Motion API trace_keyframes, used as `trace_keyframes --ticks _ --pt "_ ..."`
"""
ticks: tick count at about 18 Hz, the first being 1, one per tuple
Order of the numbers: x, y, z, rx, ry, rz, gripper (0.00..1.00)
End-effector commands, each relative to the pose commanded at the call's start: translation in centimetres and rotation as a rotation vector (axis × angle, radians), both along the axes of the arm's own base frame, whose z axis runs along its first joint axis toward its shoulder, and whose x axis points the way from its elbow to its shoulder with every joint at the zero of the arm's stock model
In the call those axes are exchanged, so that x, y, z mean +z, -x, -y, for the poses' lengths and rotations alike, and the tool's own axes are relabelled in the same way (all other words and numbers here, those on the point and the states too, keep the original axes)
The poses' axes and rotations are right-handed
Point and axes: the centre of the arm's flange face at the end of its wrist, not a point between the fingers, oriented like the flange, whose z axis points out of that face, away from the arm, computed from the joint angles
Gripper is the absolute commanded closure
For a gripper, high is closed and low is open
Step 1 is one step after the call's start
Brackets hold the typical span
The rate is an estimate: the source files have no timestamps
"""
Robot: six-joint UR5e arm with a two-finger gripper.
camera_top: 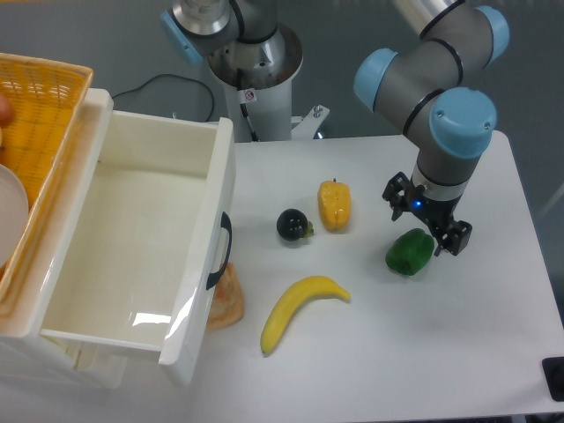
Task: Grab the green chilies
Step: 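Raise the open gripper slightly above the green bell pepper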
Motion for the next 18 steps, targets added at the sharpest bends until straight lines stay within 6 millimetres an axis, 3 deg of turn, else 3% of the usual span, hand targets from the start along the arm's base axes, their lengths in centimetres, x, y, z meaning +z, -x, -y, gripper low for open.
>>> trace_keyframes --ticks 4,11,14,18 --pt "-0.3 -0.1 -0.1 -0.002 -0.003 0.008 0.0" --pt "-2.9 -0.5 0.4 0.013 -0.002 0.023 0.0" --pt "-5.3 0.2 2.0 0.035 -0.005 0.019 0.0" --pt "-7.0 2.4 5.0 0.106 -0.086 0.075 0.0"
